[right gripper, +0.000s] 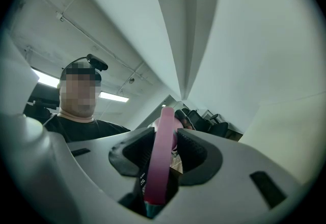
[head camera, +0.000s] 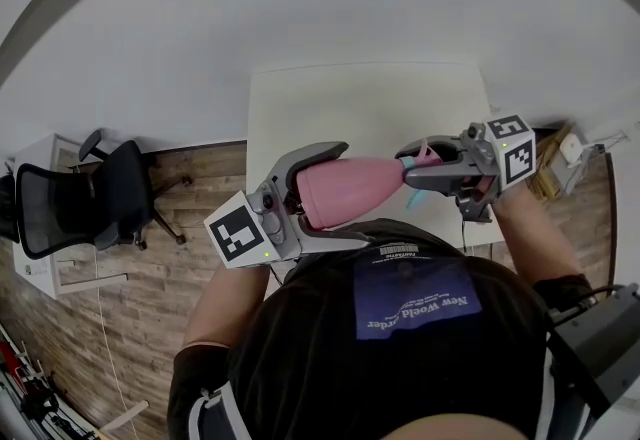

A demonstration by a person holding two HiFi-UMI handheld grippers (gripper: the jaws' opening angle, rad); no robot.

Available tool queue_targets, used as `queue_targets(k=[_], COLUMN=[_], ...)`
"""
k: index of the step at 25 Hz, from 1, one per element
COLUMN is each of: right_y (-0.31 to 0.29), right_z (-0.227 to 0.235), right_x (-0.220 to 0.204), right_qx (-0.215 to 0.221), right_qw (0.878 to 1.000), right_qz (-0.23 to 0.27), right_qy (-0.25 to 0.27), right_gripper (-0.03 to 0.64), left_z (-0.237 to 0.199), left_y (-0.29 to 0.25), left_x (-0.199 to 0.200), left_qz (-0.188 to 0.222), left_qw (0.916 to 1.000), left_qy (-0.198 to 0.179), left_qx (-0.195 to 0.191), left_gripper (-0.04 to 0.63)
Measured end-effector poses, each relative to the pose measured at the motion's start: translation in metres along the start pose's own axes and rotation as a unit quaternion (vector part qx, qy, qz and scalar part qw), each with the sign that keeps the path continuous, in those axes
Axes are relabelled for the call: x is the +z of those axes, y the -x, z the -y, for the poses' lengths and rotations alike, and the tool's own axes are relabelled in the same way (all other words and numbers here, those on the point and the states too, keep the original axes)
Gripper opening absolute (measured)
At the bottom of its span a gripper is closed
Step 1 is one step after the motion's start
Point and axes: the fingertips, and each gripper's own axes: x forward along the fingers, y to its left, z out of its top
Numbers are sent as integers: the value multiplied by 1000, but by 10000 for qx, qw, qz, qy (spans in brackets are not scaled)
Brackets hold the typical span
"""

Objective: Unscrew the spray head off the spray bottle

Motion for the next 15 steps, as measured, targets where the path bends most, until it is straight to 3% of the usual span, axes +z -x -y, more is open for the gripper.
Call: queue_targets(k=[5,15], right_y=[0,-17], right_z=[0,-9], right_x=[-1,-15], right_qx=[-28,-190], right_qw=[9997,9932], right_qz=[-105,-396], right_qy=[196,1083], right_gripper=[133,133], left_z=[-3,5], left_y=[1,20], left_x=[0,-6], left_qz=[99,274], left_qw=[9998,9973], left_qy=[178,654], left_qx=[10,-208], left_gripper=[511,506])
